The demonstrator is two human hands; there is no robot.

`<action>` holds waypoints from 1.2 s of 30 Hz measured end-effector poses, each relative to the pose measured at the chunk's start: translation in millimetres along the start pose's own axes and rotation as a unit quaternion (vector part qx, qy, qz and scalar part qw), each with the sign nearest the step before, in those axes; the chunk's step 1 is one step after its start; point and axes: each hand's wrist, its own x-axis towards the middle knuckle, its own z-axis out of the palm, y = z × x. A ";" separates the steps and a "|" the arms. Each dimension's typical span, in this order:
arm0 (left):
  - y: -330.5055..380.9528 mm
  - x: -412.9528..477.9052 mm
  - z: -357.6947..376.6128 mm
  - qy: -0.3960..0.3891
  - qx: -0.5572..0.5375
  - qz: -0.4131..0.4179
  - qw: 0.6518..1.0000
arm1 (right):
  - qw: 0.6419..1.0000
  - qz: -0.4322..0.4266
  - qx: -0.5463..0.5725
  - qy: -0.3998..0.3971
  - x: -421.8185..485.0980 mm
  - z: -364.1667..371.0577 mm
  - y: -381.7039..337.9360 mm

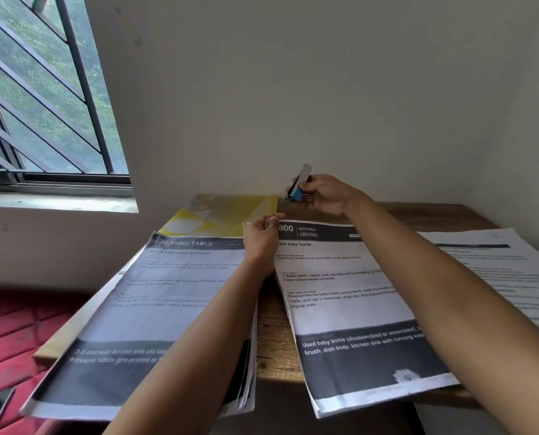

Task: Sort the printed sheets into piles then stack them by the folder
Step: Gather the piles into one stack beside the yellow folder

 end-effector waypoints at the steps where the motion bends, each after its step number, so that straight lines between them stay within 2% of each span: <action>1: 0.2 -0.7 0.0 0.002 0.003 0.001 1.000 | 1.000 -0.002 0.022 -0.001 -6.0 -1.6 -0.7; 4: 1.1 -3.5 0.7 0.003 0.008 0.005 1.000 | 0.999 -0.005 0.040 -0.011 -20.6 -4.2 -1.8; 10: 2.2 -4.1 2.3 0.007 0.006 0.013 1.000 | 0.998 -0.011 -0.022 -0.065 -34.4 0.6 -0.6; 21: 1.1 -0.6 2.5 0.020 0.028 0.028 0.999 | 0.990 0.039 -0.105 -0.087 -35.2 2.5 -0.6; 32: 0.2 -0.5 2.3 0.027 0.020 0.021 0.999 | 0.979 0.041 -0.148 -0.137 -32.6 5.8 4.9; 36: 0.4 -1.3 1.9 0.028 0.017 0.020 0.999 | 0.978 0.037 -0.159 -0.131 -30.6 6.6 6.6</action>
